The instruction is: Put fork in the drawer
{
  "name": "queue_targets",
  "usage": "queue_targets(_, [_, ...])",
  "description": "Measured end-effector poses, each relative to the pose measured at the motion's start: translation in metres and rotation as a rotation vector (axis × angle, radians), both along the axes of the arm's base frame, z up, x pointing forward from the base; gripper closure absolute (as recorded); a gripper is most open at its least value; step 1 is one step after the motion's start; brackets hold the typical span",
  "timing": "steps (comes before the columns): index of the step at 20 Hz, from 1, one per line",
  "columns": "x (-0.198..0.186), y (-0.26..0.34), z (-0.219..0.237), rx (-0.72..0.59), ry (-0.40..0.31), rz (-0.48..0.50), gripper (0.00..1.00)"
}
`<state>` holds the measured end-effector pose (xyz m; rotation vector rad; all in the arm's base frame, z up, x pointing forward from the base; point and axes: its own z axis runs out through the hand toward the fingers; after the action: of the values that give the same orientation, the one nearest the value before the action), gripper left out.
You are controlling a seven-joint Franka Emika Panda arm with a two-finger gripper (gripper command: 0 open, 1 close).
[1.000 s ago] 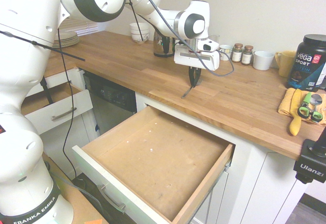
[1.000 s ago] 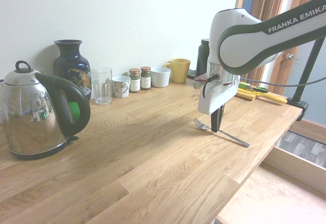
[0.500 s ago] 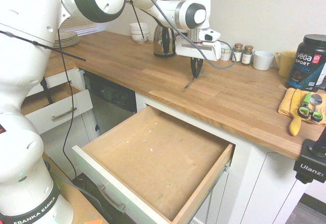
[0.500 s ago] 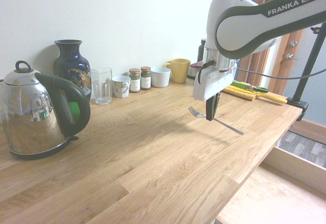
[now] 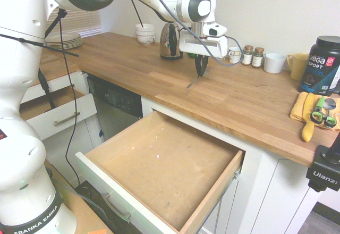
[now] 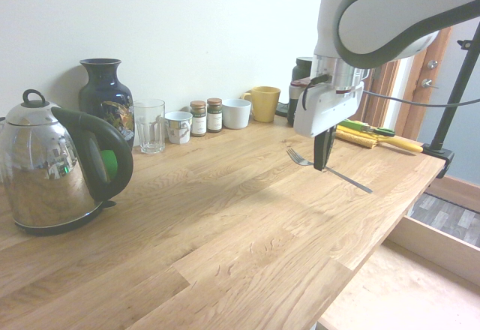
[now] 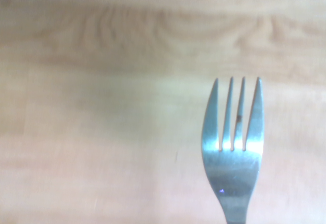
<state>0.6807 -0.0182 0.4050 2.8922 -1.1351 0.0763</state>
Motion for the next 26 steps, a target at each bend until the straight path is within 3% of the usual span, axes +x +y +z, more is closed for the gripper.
queue_targets(12, [-0.131,0.018,-0.020,0.015,0.006,-0.093,1.00])
queue_targets(21, [-0.256,0.002,-0.088,0.033,0.016,-0.137,1.00])
queue_targets(26, [-0.286,-0.018,-0.124,0.035,0.015,-0.179,1.00])
